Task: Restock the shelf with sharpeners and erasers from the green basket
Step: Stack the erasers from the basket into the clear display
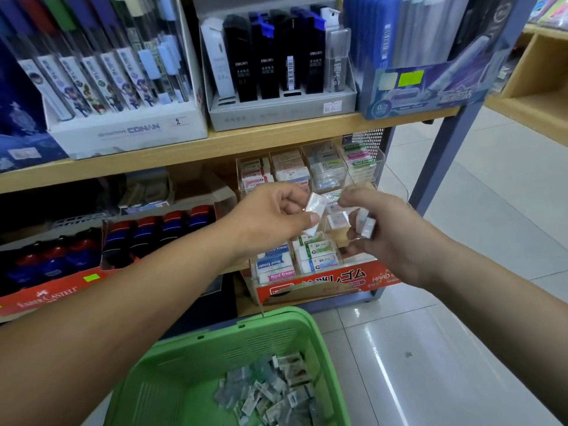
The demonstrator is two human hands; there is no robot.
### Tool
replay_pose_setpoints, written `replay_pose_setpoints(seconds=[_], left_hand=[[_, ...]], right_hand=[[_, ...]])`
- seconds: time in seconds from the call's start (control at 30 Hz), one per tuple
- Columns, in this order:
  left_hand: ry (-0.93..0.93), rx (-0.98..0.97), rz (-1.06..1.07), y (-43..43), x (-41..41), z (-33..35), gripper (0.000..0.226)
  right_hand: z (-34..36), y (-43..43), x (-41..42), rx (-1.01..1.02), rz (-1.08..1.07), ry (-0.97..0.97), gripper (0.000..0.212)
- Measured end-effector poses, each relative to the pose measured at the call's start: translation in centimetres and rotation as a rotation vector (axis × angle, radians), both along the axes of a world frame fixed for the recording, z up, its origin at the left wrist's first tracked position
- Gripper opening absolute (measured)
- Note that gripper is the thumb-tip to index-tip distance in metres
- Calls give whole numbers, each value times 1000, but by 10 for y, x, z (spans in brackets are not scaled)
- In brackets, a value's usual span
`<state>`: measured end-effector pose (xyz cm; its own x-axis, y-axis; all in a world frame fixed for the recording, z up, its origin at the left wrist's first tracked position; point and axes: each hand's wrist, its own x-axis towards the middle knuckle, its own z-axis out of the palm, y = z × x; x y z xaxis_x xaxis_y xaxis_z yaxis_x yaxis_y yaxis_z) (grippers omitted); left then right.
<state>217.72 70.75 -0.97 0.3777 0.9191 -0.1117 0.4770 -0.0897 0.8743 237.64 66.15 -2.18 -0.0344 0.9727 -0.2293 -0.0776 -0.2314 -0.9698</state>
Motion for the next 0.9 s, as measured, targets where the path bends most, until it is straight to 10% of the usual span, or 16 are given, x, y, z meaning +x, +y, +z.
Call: replay_pose_setpoints(seconds=[0.13, 0.4, 0.9], left_hand=[[106, 21, -64, 2, -5, -1, 19], [134, 5, -114, 12, 43, -4, 23], [384, 133, -271, 34, 142, -30, 7]], right_hand=[[7, 2, 15, -136, -71, 170, 29], [-9, -11, 50, 17, -287, -423, 19], [-34, -21, 88, 79, -410, -171, 12]])
